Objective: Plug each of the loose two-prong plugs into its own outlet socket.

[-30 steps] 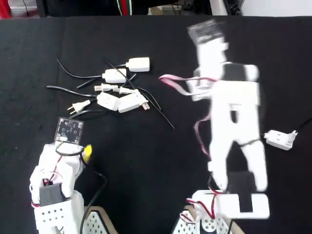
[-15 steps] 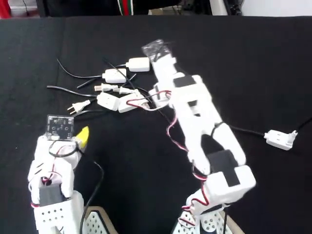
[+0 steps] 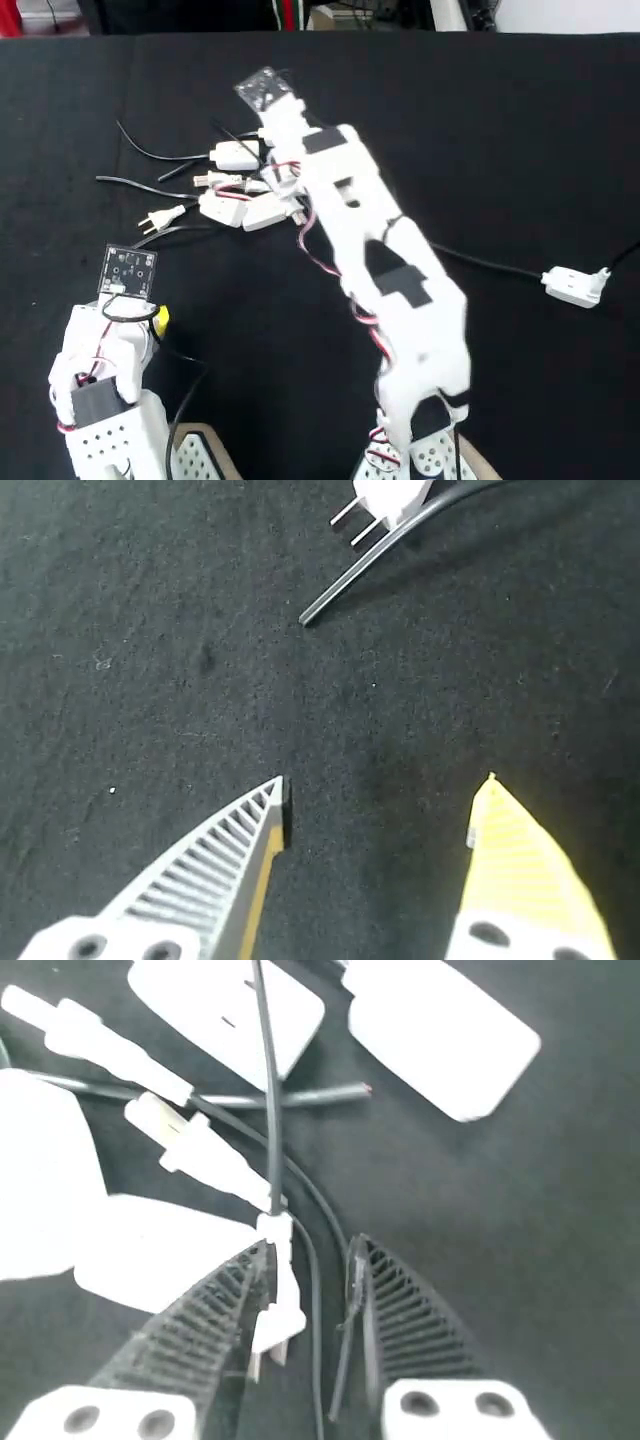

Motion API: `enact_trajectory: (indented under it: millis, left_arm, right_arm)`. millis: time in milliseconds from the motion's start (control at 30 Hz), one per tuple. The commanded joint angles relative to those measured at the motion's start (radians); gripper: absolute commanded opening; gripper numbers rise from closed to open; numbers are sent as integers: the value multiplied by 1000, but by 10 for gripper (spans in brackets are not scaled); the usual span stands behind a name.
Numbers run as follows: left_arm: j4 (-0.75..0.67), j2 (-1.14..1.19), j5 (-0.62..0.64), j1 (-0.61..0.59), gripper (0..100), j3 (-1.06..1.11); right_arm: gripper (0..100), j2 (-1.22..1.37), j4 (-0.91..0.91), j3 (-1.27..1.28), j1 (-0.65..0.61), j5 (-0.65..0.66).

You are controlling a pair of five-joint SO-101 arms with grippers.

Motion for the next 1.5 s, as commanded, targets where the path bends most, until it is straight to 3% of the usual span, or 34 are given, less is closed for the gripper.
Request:
enact_trajectory:
  millis: [0, 300, 667, 833, 1000, 1100, 1267, 1467]
  left_arm:
    - [8, 2, -8, 4, 293, 18]
    - [9, 2, -9, 2, 293, 18]
    - [9, 2, -9, 2, 293, 18]
    - [9, 2, -9, 2, 293, 18]
    - [6, 2, -9, 2, 293, 18]
    - [6, 2, -9, 2, 293, 18]
    - [6, 2, -9, 2, 293, 18]
    - [5, 2, -9, 2, 293, 18]
  right_arm:
    - [127, 157, 121, -280, -14, -6]
    - [127, 429, 367, -685, 6, 31]
    - [128, 461, 652, -799, 18, 71]
    - [134, 456, 715, -799, 21, 66]
    - [217, 424, 718, -753, 32, 94]
    - [173, 378, 717, -639, 3, 137]
    - [15, 282, 713, -516, -2, 143]
    - [18, 145, 713, -401, 18, 155]
